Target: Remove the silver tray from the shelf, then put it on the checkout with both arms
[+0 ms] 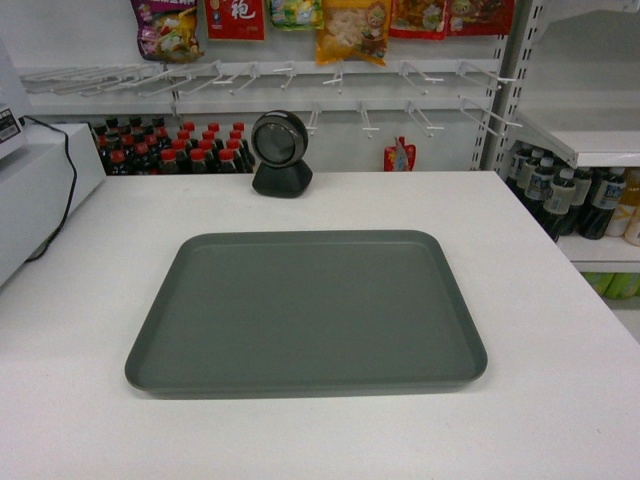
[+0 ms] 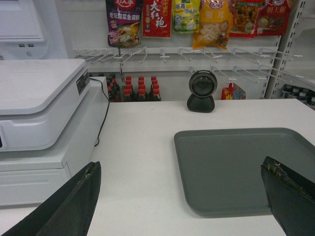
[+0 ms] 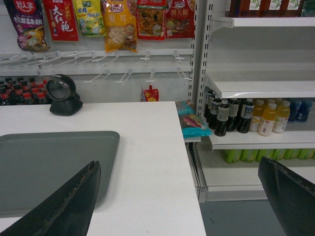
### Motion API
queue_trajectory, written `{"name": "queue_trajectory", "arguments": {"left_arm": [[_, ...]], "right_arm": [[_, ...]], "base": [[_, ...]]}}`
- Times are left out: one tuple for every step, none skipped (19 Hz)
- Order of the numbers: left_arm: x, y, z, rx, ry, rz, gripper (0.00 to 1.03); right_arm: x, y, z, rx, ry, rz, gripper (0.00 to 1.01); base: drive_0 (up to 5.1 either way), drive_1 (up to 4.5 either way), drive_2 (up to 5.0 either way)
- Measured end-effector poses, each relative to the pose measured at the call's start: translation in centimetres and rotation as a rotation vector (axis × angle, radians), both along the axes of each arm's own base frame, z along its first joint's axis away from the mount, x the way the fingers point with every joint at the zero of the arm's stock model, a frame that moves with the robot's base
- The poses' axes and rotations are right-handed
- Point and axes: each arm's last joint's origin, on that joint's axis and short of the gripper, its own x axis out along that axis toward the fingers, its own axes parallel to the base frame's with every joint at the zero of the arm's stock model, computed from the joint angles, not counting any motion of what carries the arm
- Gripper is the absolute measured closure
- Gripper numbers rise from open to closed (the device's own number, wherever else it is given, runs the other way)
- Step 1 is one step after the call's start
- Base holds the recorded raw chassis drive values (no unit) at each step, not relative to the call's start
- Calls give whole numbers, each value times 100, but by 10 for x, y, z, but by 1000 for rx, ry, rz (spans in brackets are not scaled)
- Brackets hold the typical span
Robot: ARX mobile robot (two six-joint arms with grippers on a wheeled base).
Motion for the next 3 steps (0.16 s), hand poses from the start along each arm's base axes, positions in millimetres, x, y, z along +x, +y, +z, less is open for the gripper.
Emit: {"name": "queue_trajectory", "arguments": {"left_arm": [[0,0,0,0,0,0,5],[0,0,0,0,0,0,5],[0,0,0,0,0,0,5]], "right_arm": [[0,0,0,0,0,0,3],[0,0,0,0,0,0,3],[0,0,0,0,0,0,3]], "base": [[0,0,0],[0,0,0],[0,0,0]]}}
